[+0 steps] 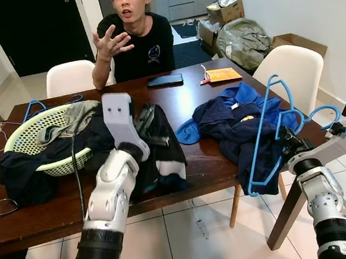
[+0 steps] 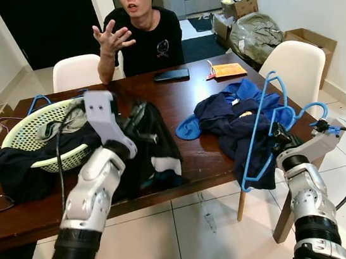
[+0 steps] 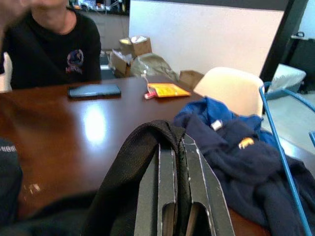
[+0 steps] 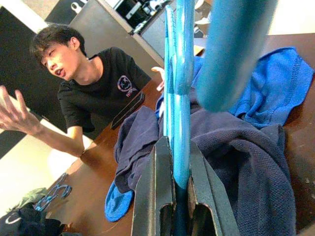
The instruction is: Hang hanger
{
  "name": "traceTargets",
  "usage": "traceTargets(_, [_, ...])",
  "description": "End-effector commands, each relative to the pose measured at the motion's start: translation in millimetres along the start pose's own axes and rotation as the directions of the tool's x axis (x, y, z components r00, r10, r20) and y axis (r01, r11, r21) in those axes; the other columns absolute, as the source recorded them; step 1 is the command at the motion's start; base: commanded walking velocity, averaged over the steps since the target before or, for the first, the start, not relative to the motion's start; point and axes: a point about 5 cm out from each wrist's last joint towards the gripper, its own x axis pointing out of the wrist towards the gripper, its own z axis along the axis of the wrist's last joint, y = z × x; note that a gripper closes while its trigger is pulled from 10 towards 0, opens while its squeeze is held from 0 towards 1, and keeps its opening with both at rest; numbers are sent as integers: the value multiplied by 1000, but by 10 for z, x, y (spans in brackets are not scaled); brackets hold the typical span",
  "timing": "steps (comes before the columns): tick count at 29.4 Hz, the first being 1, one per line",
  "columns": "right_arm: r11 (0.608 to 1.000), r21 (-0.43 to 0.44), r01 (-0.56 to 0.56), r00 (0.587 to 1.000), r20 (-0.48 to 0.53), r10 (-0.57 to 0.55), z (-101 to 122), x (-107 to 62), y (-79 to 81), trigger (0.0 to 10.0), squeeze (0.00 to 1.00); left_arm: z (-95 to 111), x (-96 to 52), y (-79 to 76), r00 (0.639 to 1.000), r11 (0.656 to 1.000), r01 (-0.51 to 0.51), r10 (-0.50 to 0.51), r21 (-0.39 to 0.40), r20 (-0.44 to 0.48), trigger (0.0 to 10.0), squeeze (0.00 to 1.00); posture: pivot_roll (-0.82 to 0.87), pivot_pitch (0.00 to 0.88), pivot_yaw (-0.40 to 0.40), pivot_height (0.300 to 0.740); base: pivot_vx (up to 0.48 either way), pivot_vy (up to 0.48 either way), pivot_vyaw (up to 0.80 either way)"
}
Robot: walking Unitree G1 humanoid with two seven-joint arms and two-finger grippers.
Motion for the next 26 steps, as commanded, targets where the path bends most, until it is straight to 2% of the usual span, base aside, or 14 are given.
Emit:
traceTargets(1, [1000,-11,-10,1000,0,10,-8,10,43,10000,0,-25,-21,-24,1000,1000,13,-13,12,-16,10000,0,-3,0,22,740,0,0,0])
traceTargets(4, [1000,-14,-7,1000,-2,7,-8,6,34,10000,0,-165,-74,-68,996,999,36,-34,17,-81,10000,0,-2,0,24,740,0,0,0])
traceTargets(8, [1000,-15,-6,1000,-5,6,-12,6,32,10000,0,-243,-107,-115,991,998,61,-57,32,-119,10000,0,-1,0,26,740,0,0,0])
traceTargets(20, [1000,-13,-6,1000,-8,6,-22,5,36,10000,0,-298,-150,-132,985,993,82,-69,82,-158,10000,0,3,0,29,740,0,0,0])
traceTargets(26, [1000,-11,-7,1000,-9,7,-28,7,39,10000,0,-287,-155,-79,986,991,65,-46,117,-163,10000,0,3,0,30,740,0,0,0])
